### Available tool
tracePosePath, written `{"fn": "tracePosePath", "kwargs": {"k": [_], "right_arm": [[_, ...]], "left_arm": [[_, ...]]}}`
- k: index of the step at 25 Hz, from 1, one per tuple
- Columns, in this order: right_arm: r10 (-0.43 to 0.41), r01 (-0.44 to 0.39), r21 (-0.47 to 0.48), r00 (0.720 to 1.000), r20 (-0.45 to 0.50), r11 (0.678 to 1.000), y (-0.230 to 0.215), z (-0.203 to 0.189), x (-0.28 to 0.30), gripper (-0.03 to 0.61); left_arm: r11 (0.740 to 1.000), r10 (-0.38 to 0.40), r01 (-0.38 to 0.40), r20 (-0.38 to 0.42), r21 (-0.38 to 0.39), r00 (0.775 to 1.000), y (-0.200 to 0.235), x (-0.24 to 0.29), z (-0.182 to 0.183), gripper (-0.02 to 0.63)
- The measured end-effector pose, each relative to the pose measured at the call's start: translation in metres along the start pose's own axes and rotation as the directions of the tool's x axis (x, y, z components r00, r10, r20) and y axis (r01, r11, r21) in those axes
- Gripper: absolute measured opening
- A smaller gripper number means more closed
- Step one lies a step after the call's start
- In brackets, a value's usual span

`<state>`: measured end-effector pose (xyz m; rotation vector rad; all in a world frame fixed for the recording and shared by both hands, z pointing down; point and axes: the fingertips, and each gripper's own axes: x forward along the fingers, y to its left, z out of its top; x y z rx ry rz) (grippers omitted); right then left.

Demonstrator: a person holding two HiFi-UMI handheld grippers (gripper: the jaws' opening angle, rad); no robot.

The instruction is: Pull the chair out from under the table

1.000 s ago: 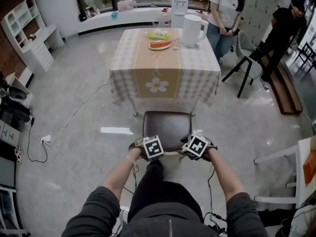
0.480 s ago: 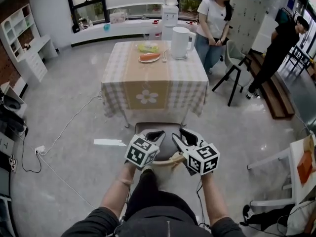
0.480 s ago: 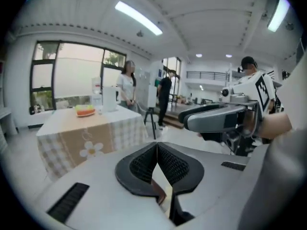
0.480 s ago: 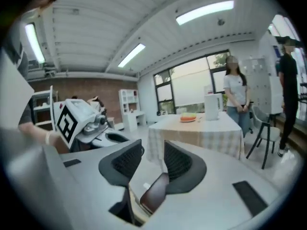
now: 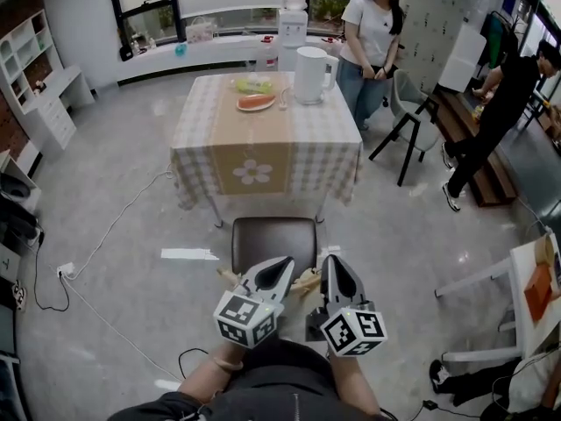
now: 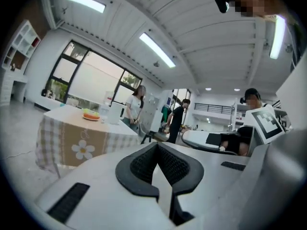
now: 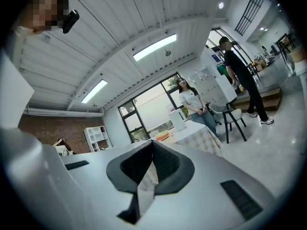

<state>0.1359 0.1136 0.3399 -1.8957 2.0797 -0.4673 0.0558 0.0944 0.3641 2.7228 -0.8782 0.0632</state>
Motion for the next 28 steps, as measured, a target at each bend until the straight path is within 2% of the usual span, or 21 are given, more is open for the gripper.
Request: {"fn": "tracePosePath", "kwargs": {"k": [5,18,28], "right_arm": [[-0.001,0.002,-0.103,1.000,0.011,0.995,0.007,-0.005,-0.004,0.011],[0.018,-0.021,-0.111,1.000,-0.025,0.994,0.020,-0.019,-0.002,0.011],[0.051,-0.055,-0.121,0.998,-0.032,0.991,0.038,-0.026,-0.005,0.011]], "left_arm": [[0.999,0.009,-0.009,-0.002,0.042,1.000,-0.003,-0.001,-0.009,0.009],[0.999,0.021,-0.020,-0.028,0.041,0.999,0.001,-0.013,-0.019,0.009],[0.997,0.015,-0.012,-0.049,0.071,0.999,-0.003,-0.023,-0.026,0.009]]}}
